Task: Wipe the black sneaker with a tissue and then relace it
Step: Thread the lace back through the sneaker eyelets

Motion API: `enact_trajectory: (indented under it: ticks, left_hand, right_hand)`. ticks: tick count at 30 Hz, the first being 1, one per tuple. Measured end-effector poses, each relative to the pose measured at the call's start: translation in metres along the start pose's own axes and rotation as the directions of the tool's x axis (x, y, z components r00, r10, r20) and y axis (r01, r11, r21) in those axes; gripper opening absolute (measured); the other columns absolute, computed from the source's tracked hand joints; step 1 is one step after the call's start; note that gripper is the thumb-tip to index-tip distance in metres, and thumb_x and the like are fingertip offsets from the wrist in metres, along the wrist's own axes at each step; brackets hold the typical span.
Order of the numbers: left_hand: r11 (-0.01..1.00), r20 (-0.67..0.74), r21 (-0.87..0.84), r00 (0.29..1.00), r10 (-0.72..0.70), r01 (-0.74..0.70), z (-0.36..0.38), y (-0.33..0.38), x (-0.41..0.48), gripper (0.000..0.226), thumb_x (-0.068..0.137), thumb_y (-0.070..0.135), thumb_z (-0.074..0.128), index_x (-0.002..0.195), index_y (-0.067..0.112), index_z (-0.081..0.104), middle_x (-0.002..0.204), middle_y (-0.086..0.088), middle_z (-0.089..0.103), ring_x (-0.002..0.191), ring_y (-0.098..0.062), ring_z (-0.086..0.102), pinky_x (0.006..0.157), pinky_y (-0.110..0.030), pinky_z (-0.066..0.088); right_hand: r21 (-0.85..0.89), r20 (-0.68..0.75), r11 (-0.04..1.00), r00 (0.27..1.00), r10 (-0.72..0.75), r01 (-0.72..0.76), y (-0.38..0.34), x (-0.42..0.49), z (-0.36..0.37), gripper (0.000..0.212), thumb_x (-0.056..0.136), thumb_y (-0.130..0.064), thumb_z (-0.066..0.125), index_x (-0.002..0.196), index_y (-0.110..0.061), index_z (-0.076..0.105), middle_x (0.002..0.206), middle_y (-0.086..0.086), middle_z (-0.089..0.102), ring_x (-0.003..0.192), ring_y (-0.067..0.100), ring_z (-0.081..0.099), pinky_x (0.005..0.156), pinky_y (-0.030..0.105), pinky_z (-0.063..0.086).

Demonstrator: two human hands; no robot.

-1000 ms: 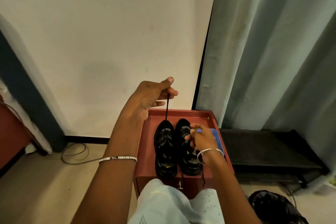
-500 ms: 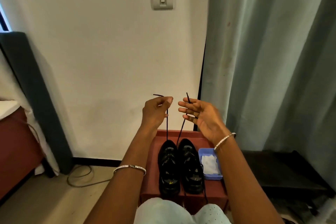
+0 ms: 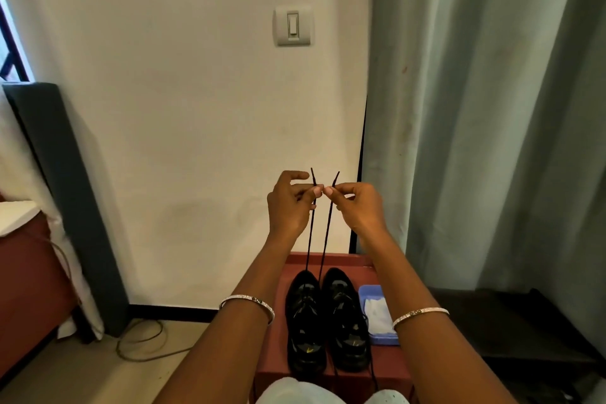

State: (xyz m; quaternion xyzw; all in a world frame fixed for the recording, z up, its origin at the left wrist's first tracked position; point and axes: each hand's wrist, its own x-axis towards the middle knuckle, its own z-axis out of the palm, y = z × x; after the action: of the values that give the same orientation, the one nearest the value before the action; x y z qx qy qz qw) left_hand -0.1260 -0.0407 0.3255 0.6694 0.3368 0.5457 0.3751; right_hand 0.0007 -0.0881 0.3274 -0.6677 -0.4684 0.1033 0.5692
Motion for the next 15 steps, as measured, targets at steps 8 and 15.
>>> enact_trajectory:
  ticks: [8, 15]
  left_hand:
    - [0.996, -0.035, -0.057, 0.997, -0.064, 0.062, 0.002, 0.004, 0.012, 0.005, 0.087, 0.019, 0.074, 0.091, 0.016, 0.075, 0.084, -0.002, 0.077, 0.081, -0.012, 0.074, 0.073, -0.043, 0.062]
    - [0.993, -0.01, -0.055, 0.994, -0.104, 0.104, 0.005, 0.009, 0.023, 0.004, 0.086, 0.018, 0.074, 0.089, 0.016, 0.076, 0.082, -0.002, 0.077, 0.079, -0.012, 0.074, 0.073, -0.042, 0.062]
  right_hand:
    - [-0.229, 0.11, 0.964, 0.988, -0.108, 0.131, -0.009, 0.02, -0.001, 0.026, 0.09, -0.039, 0.069, 0.093, -0.015, 0.079, 0.083, -0.001, 0.075, 0.065, 0.008, 0.068, 0.071, 0.032, 0.056]
    - [-0.279, 0.118, 0.944, 0.982, -0.145, 0.173, -0.011, 0.033, -0.005, 0.026, 0.091, -0.038, 0.068, 0.092, -0.014, 0.079, 0.083, -0.001, 0.076, 0.065, 0.009, 0.069, 0.071, 0.033, 0.057]
